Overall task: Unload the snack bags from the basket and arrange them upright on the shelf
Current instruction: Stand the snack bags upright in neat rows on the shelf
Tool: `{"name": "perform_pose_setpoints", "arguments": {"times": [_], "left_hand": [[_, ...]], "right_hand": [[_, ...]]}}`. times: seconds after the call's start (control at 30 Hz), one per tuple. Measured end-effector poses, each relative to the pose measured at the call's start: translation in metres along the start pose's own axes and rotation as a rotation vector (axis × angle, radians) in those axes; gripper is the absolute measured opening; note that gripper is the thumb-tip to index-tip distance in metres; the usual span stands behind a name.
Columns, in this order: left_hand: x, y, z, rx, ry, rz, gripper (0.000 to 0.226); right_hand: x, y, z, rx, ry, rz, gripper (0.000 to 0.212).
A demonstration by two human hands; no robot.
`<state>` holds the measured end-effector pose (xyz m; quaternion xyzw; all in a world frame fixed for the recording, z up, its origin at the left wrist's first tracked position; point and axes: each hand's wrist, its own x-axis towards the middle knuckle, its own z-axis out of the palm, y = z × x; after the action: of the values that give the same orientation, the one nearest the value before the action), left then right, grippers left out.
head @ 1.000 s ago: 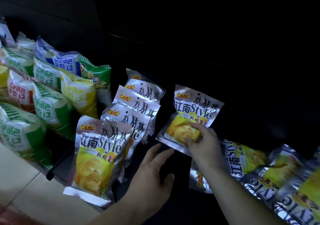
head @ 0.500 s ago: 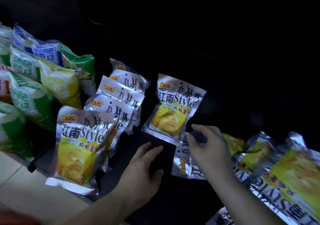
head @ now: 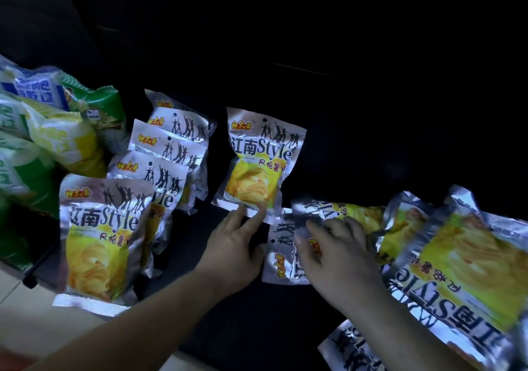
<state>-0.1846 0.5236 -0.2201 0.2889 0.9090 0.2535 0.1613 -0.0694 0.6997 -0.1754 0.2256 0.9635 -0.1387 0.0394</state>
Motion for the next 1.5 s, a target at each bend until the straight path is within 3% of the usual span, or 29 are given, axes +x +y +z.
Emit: {"name": "perform_pose_setpoints", "arguments": {"times": [0.2, 0.4, 0.6, 0.77, 0.87, 0.97, 1.07, 1.13, 1.3, 1.5], "left_hand": [[-0.006, -0.011, -0.010, -0.087, 0.262, 0.079, 0.061], [-0.004, -0.022, -0.013, -0.146, 0.114, 0.068, 0.068], [0.001, -0.021, -0.015, -0.123, 0.021, 0.046, 0.071], [-0.001, -0.023, -0.021, -0.124, 0.051, 0.058, 0.071], [-0.008, -0.018, -0.025, -0.154, 0.129, 0.042, 0.065], [-0.024, -0.011, -0.022, -0.130, 0.258, 0.090, 0.052], [-0.039, 0.006, -0.010, -0.140, 0.124, 0.050, 0.047], [-0.044, 0.016, 0.001, -0.161, 0.035, -0.009, 0.047], [-0.049, 0.027, 0.016, -0.391, -0.024, -0.142, 0.047], [-0.053, 0.053, 0.023, -0.921, -0.086, -0.292, 0.041]], "right_hand": [[-0.002, -0.024, 0.010, -0.038, -0.103, -0.211, 0.066], [-0.007, -0.024, 0.007, -0.056, -0.305, -0.194, 0.063], [-0.021, -0.019, 0.001, -0.017, -0.338, -0.309, 0.101], [-0.039, -0.016, -0.010, 0.086, -0.319, -0.364, 0.079], [-0.044, -0.007, -0.016, 0.150, -0.097, -0.335, 0.060], [-0.042, 0.003, -0.026, -0.041, -0.075, -0.183, 0.071], [-0.046, 0.019, -0.023, -0.117, -0.161, -0.067, 0.091], [-0.050, 0.032, -0.020, -0.046, -0.127, -0.070, 0.088], [-0.050, 0.058, -0.018, 0.122, -0.081, -0.130, 0.072], [-0.046, 0.061, -0.016, 0.293, -0.035, -0.123, 0.067]]}}
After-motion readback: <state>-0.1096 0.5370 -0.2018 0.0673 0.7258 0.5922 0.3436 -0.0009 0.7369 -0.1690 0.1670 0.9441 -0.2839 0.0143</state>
